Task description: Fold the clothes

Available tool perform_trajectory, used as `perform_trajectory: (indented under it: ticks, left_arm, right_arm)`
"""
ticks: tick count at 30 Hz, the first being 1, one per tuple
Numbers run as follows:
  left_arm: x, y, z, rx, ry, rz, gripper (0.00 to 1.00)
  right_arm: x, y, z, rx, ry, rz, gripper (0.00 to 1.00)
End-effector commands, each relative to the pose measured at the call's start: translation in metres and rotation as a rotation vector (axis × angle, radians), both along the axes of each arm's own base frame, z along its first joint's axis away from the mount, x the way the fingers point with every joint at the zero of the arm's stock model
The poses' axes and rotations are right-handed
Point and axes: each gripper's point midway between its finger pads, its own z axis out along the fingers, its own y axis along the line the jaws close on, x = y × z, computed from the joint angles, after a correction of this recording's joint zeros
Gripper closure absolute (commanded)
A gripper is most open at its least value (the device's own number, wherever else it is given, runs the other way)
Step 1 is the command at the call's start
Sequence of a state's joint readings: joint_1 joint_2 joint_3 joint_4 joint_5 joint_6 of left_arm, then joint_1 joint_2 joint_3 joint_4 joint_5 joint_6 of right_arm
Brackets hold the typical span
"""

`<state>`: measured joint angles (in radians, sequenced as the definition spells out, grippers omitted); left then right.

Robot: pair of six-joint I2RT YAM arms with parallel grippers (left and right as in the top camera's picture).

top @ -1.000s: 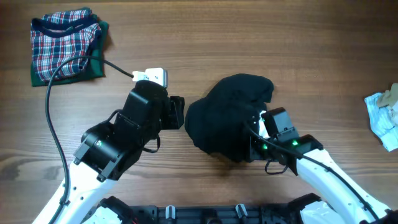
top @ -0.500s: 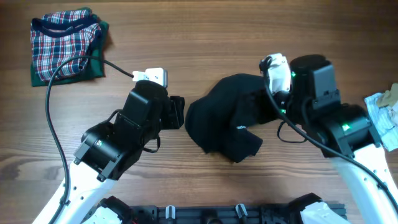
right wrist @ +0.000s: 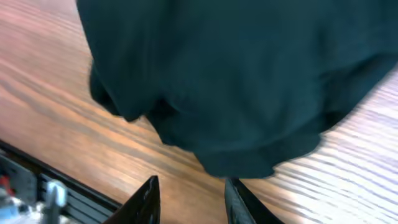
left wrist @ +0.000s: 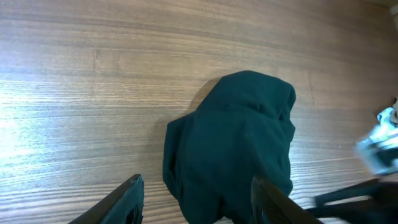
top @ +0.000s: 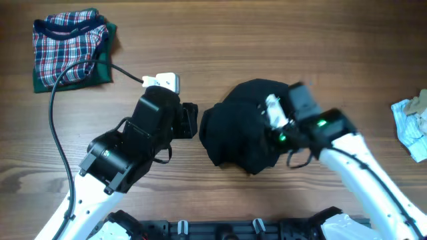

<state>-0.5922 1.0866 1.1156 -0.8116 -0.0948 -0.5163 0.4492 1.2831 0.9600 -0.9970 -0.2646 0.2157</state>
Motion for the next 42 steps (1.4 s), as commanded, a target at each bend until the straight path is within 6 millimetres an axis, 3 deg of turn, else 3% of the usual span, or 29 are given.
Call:
perform_trajectory:
  ticks: [1, 4, 10, 15, 16, 17, 20, 21, 22, 25, 27, 30, 32, 34, 36, 39, 42]
  left_arm:
    - [0.001, 0.0, 0.001, 0.005, -0.003, -0.01, 0.45]
    - [-0.001, 0.002, -0.002, 0.014, 0.01, -0.01, 0.45]
    - [-0.001, 0.002, -0.002, 0.016, 0.01, -0.008, 0.45]
    - [-0.001, 0.004, -0.002, 0.024, 0.006, 0.0, 0.45]
    - [0.0, 0.004, -0.002, 0.023, 0.006, 0.0, 0.45]
    - [0.0, 0.004, -0.002, 0.023, 0.006, 0.0, 0.45]
    - [0.0, 0.004, -0.002, 0.024, 0.006, 0.001, 0.45]
    - [0.0, 0.004, -0.002, 0.024, 0.006, 0.001, 0.45]
    - [0.0, 0.004, -0.002, 0.024, 0.007, 0.0, 0.45]
    - [0.0, 0.004, -0.002, 0.021, 0.005, 0.001, 0.45]
    - [0.0, 0.004, -0.001, 0.021, 0.004, 0.001, 0.45]
    - [0.0, 0.004, -0.001, 0.021, 0.003, 0.0, 0.45]
    - [0.002, 0.002, 0.002, 0.01, -0.011, 0.0, 0.45]
    - [0.001, -0.005, 0.01, -0.032, -0.028, -0.029, 0.48]
    - [-0.006, -0.014, 0.026, -0.101, -0.061, -0.081, 0.52]
    - [-0.022, -0.031, 0.055, -0.187, -0.138, -0.229, 0.52]
    - [-0.032, -0.041, 0.065, -0.217, -0.171, -0.32, 0.51]
  right_arm:
    - [-0.016, 0.016, -0.029, -0.023, 0.005, 0.016, 0.66]
    - [-0.011, 0.026, -0.038, -0.022, -0.052, 0.006, 0.66]
    - [0.017, 0.026, -0.051, -0.051, -0.132, -0.078, 0.61]
    - [0.016, 0.023, -0.088, -0.128, -0.044, -0.083, 0.58]
    - [0.016, 0.019, -0.094, -0.154, -0.038, -0.087, 0.59]
    - [0.019, 0.017, -0.095, -0.17, -0.049, -0.092, 0.69]
    - [0.028, 0.016, -0.088, -0.172, -0.088, -0.107, 0.72]
    - [0.035, 0.017, -0.079, -0.159, -0.104, -0.119, 0.77]
    - [0.039, 0.017, -0.071, -0.152, -0.113, -0.124, 0.96]
    - [0.056, 0.018, -0.024, -0.127, -0.185, -0.107, 0.96]
    - [0.067, 0.015, 0.028, -0.105, -0.264, -0.107, 0.96]
    - [0.076, 0.014, 0.142, -0.013, -0.471, -0.073, 0.96]
    - [0.072, 0.013, 0.216, 0.046, -0.615, -0.035, 0.96]
    - [0.063, 0.006, 0.262, 0.067, -0.691, -0.023, 0.96]
    - [0.057, 0.002, 0.276, 0.065, -0.713, -0.012, 0.96]
    - [0.055, 0.002, 0.266, 0.048, -0.675, -0.008, 0.96]
    - [0.058, 0.005, 0.261, 0.05, -0.649, -0.015, 0.96]
